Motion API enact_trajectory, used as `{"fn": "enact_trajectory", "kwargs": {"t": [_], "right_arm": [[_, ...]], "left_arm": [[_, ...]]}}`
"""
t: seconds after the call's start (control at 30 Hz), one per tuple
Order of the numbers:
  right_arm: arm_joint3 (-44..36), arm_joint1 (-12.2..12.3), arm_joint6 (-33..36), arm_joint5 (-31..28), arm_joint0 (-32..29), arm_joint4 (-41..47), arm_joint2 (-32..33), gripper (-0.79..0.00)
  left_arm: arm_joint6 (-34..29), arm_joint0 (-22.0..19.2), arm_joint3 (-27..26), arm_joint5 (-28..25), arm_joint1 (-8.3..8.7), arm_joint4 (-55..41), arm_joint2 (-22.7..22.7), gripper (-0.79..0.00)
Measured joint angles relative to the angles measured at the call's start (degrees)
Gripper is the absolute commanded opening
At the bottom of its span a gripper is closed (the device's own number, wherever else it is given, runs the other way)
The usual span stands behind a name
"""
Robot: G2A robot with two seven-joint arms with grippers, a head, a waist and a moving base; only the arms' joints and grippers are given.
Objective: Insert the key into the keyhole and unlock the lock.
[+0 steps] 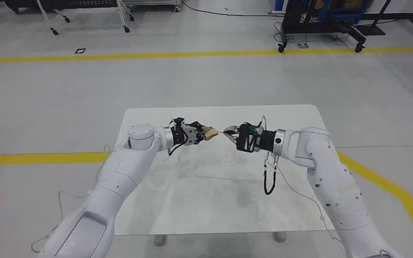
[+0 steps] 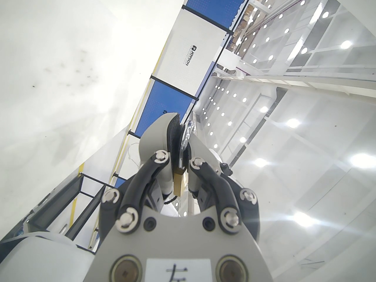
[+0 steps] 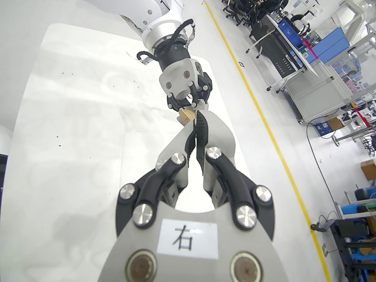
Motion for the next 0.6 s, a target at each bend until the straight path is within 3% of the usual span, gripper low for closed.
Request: {"fn": "enact_trajectory", "kwargs": {"t": [0.13,0.27,0.4,0.6], "right_arm": [[-1.46,0.13,0.33,1.01,-0.28,-1.7,-0.58,-0.785],[-4.68,0.73,2.15,-0.12,0.05,-14.1,-3.44,-0.785],[-5.6,1.6,-3.0,-3.3,1.68,-25.47,-6.03,-0.785],[-5.97,3.04,-12.06,-1.78,1.22,-35.59,-6.87,-0.785]], "left_arm": [[1.25,0.67,-0.95,0.82,-0.13,-0.26,0.15,-0.785],[2.73,1.14,-2.07,4.52,-0.56,0.34,1.51,-0.785],[2.81,1.32,-1.33,8.47,-1.04,-1.03,2.23,-0.785],[2.96,0.71,0.17,11.82,-1.61,-3.23,2.37,-0.785]]}}
